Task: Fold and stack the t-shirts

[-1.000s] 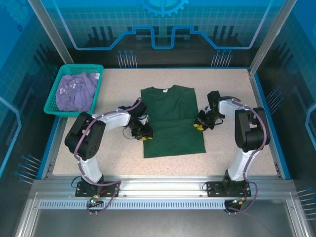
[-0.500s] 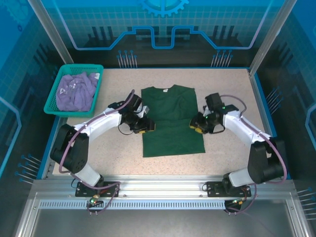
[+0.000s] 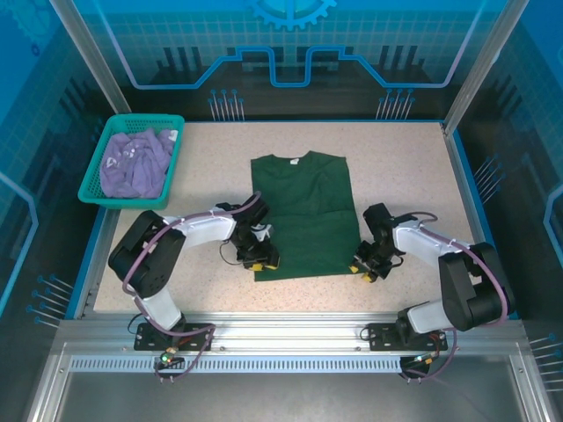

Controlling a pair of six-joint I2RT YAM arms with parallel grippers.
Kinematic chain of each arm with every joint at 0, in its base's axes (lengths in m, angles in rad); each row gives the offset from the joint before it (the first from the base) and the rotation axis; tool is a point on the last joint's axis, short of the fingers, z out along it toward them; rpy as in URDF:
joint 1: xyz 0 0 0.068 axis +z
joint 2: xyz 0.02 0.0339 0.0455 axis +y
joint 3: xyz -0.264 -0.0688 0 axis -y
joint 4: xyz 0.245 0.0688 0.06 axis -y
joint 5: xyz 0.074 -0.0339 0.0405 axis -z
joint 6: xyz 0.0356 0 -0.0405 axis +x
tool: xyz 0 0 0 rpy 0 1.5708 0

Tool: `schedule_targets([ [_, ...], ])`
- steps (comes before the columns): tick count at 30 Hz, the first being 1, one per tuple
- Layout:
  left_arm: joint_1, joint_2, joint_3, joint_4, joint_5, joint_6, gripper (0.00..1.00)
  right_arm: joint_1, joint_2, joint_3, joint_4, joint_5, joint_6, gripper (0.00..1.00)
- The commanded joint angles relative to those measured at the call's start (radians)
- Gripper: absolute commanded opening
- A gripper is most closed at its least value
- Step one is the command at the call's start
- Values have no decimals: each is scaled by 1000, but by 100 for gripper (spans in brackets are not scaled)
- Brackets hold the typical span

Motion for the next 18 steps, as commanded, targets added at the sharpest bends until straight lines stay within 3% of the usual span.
schedule_targets([
  [1, 0, 18, -85, -75, -127, -44, 42, -3, 7, -58, -6, 12, 61, 33],
  [6, 0, -65, -164, -106, -200, -81, 42, 51, -29, -120, 24, -7, 122, 33],
  [14, 2, -233, -204, -190, -287, -127, 46, 265, -80, -189, 73, -28, 271, 34],
  [17, 4, -288, -178, -233, -315, -152, 55, 307, -128, -175, 42, -24, 275, 36],
  [18, 5, -312, -172, -236, -317, -159, 57, 312, -150, -161, 15, -10, 264, 41],
])
